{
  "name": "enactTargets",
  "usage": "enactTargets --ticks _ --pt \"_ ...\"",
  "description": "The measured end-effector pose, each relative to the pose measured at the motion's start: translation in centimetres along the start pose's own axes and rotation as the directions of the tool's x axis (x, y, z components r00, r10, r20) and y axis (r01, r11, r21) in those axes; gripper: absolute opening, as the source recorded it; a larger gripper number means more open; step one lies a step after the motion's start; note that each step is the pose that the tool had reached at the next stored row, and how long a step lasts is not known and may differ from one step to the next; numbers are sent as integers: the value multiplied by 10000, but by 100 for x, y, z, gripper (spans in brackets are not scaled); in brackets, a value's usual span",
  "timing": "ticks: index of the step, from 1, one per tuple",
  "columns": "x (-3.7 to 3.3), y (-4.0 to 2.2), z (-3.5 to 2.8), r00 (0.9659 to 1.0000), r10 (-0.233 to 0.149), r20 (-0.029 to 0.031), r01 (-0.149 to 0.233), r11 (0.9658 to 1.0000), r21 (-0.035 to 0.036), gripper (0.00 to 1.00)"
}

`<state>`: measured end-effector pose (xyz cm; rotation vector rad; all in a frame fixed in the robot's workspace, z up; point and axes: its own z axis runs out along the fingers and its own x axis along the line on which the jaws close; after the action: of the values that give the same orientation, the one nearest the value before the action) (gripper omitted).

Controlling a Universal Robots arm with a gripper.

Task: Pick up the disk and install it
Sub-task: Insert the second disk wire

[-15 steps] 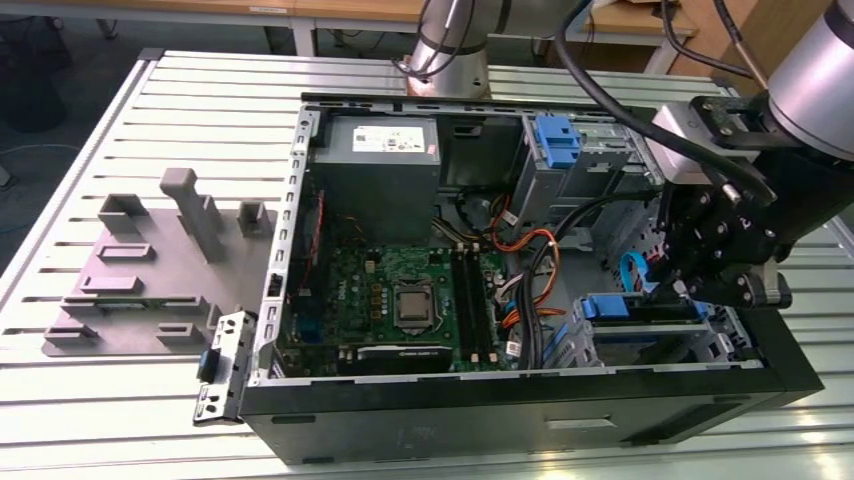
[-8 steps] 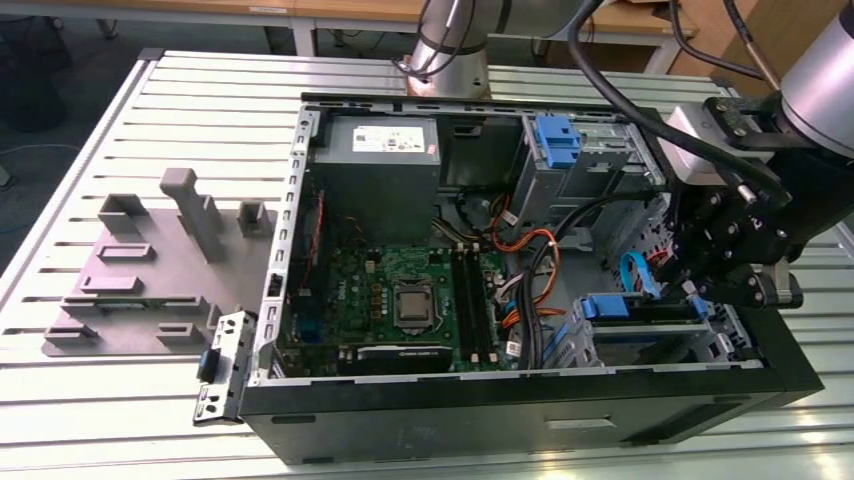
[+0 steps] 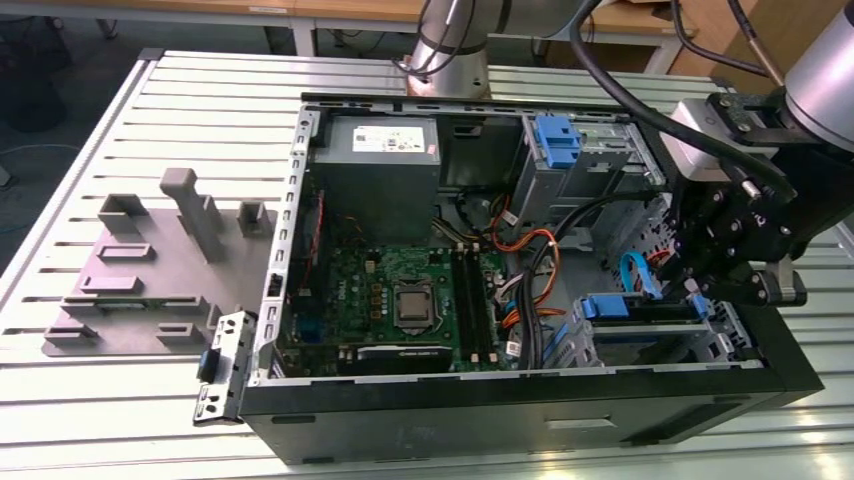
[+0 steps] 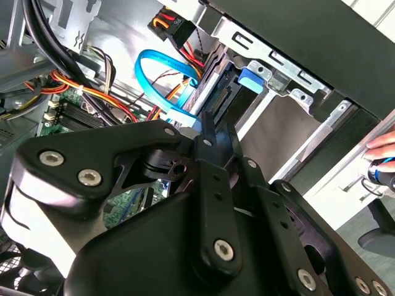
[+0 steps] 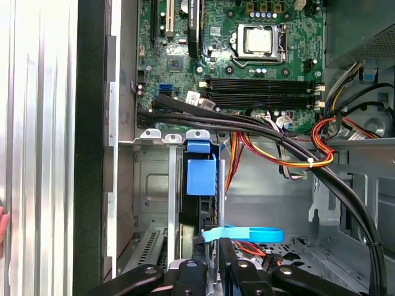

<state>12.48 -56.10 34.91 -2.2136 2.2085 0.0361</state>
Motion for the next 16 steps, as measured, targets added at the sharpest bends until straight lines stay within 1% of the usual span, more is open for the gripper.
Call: enactTargets --ticks 10,13,16 --pt "-15 0 -13 10000 0 1 0 10000 0 24" --pt "-47 0 -12 10000 0 0 0 10000 0 24" --pt "-108 0 -6 10000 0 -1 0 10000 0 24"
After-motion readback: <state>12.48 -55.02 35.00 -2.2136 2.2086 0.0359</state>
